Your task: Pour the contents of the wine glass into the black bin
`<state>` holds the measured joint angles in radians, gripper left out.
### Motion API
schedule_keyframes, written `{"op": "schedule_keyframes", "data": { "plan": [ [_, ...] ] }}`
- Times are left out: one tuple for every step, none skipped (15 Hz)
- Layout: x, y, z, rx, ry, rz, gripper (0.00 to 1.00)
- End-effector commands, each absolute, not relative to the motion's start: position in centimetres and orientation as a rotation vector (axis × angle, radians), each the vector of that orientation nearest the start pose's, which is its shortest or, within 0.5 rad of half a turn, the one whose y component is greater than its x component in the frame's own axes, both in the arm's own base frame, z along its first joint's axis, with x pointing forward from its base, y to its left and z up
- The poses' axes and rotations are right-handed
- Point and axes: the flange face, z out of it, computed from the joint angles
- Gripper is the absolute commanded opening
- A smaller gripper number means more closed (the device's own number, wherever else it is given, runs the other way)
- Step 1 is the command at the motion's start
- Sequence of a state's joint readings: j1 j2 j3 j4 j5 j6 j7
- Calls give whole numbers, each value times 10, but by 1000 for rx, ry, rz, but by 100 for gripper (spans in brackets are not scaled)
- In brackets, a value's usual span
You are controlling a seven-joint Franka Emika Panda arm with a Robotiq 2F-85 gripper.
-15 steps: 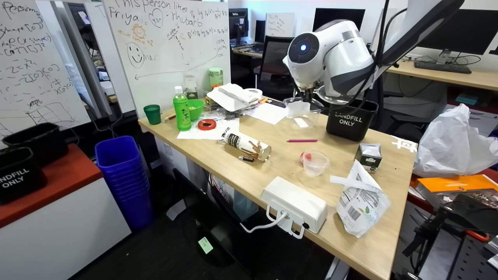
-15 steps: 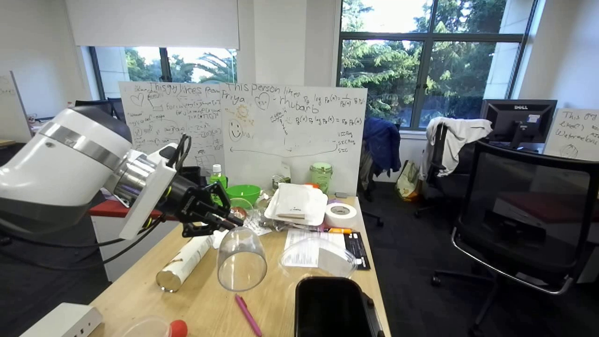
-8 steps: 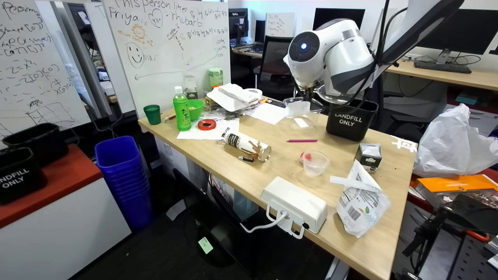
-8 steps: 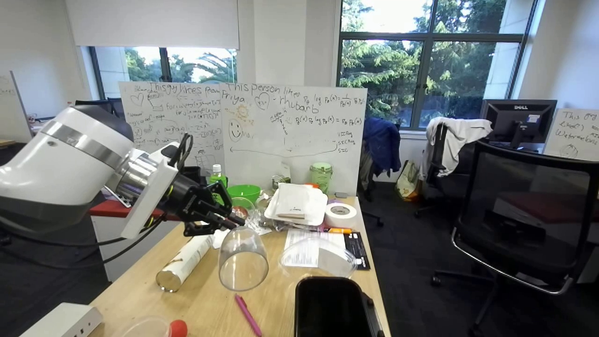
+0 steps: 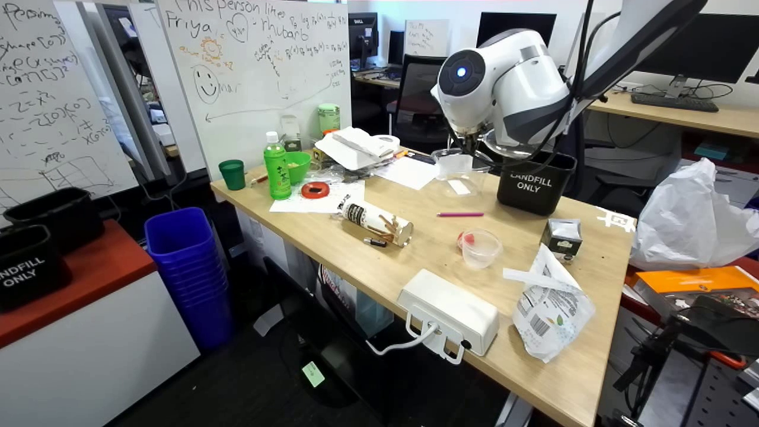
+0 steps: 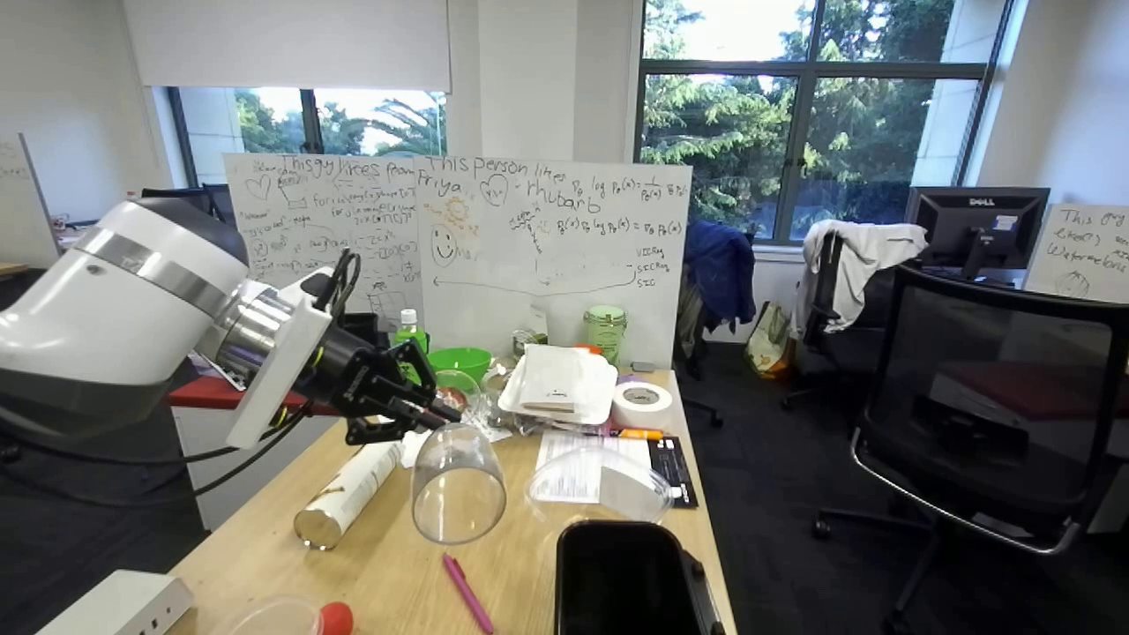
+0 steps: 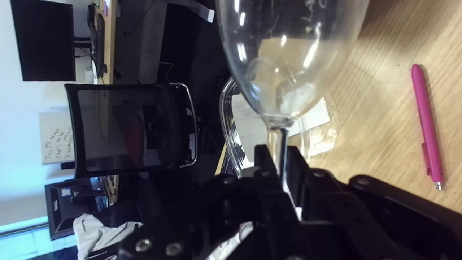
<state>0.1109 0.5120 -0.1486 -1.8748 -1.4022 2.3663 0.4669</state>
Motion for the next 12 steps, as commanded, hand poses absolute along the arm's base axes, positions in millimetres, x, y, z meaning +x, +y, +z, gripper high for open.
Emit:
{"op": "schedule_keyframes", "data": {
  "plan": [
    [645,-27,257,1897,692,142,4],
    [646,-24,258,1837,705,116,4],
    [647,-20,259,1788,724,96,4],
    [647,-16,258,1738,743,78,4],
    [646,-11,255,1692,770,59,4],
    [646,-6,248,1650,802,35,4],
    [644,0,238,1618,840,5,4],
    [642,3,228,1584,876,-23,4],
    [639,6,215,1552,910,-58,4],
    [638,7,204,1517,942,-91,4],
    [635,6,193,1481,972,-126,4],
    [633,5,185,1442,1003,-158,4]
  ]
}}
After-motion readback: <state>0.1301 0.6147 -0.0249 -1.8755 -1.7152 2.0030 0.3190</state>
